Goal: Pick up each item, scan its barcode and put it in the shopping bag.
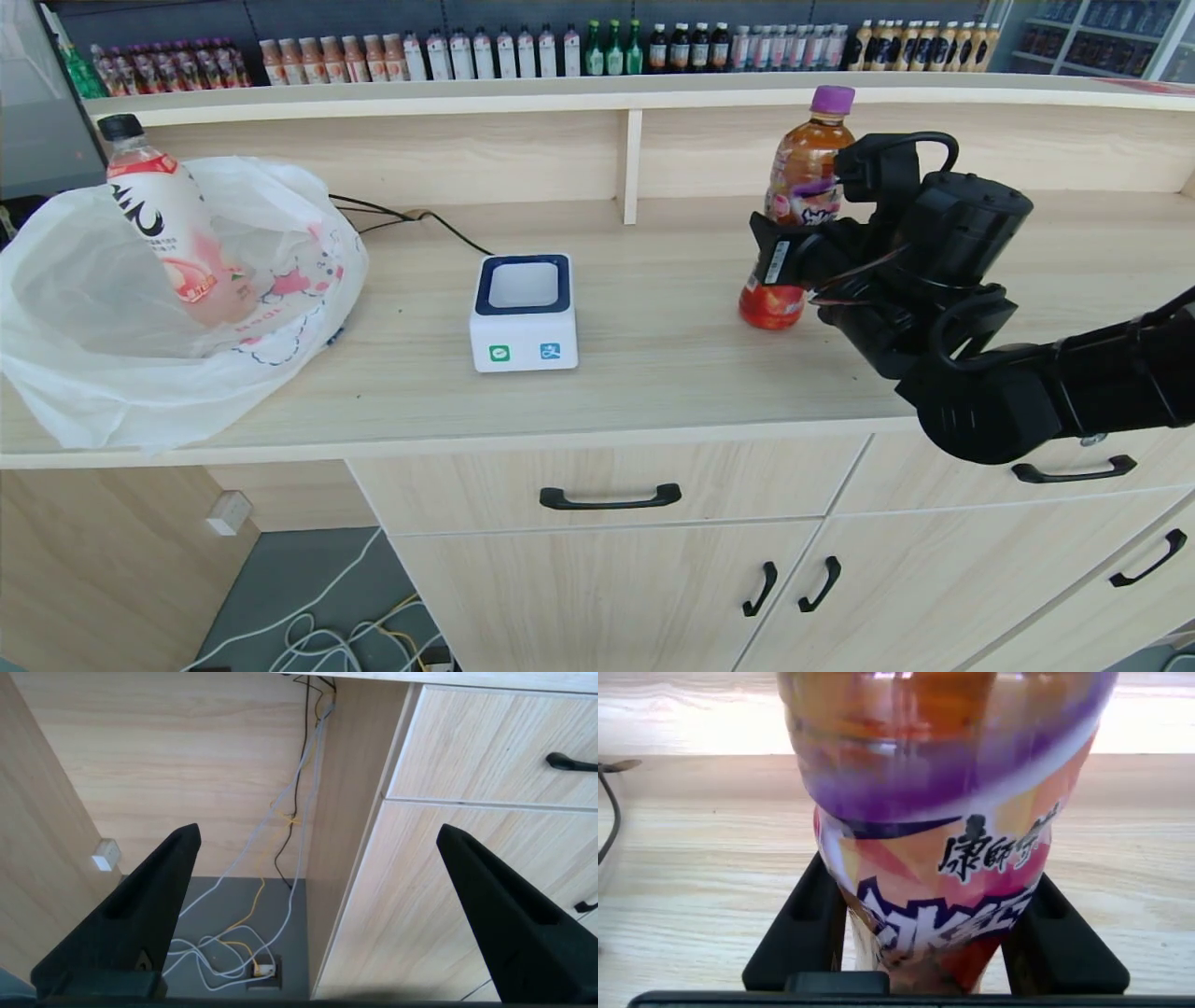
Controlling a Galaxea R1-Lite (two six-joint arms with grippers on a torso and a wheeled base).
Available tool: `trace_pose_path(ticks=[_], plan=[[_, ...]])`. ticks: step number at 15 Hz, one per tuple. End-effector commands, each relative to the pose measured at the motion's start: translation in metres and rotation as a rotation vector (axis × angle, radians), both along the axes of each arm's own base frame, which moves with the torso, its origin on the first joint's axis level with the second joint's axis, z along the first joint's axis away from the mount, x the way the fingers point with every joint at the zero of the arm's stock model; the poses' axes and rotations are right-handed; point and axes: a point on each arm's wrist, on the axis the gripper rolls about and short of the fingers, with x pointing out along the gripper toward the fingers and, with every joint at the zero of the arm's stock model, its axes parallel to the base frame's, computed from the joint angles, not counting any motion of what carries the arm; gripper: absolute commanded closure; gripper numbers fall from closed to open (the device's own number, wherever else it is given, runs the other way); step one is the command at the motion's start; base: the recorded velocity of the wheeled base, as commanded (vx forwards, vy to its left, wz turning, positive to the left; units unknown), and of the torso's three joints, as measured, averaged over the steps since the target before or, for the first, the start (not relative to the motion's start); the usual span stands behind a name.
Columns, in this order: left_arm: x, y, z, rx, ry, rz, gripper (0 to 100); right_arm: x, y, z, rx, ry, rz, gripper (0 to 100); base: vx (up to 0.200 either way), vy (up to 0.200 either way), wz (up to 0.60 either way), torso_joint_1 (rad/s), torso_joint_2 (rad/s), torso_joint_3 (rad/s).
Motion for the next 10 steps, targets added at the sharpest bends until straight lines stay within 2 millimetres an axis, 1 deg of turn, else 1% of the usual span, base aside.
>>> trace_pose_path(ticks=[1,5,7,8,10], plan=[[0.000,0.000,0.000,0.000,0.000,0.000,0,-0.002,0.000,0.003,0.003,-0.008,0.001,100,0.000,0.000,0.00,0.000,0.00,0.000],[0.000,0.000,0.000,0.000,0.000,0.000,0,-0.008,-0.003,0.012,0.013,-0.027,-0.013,100,0.000,0.000,0.00,0.000,0.00,0.000],[0.000,0.000,0.000,0.000,0.000,0.000,0,-0.014,-0.006,0.022,0.022,-0.050,-0.023,100,0.000,0.000,0.00,0.000,0.00,0.000],[0.000,0.000,0.000,0.000,0.000,0.000,0,-0.014,-0.006,0.023,0.020,-0.051,-0.028,100,0.000,0.000,0.00,0.000,0.00,0.000],[0.000,0.000,0.000,0.000,0.000,0.000,0,-0.024,-0.009,0.036,0.004,-0.082,-0.050,100,0.000,0.000,0.00,0.000,0.00,0.000]])
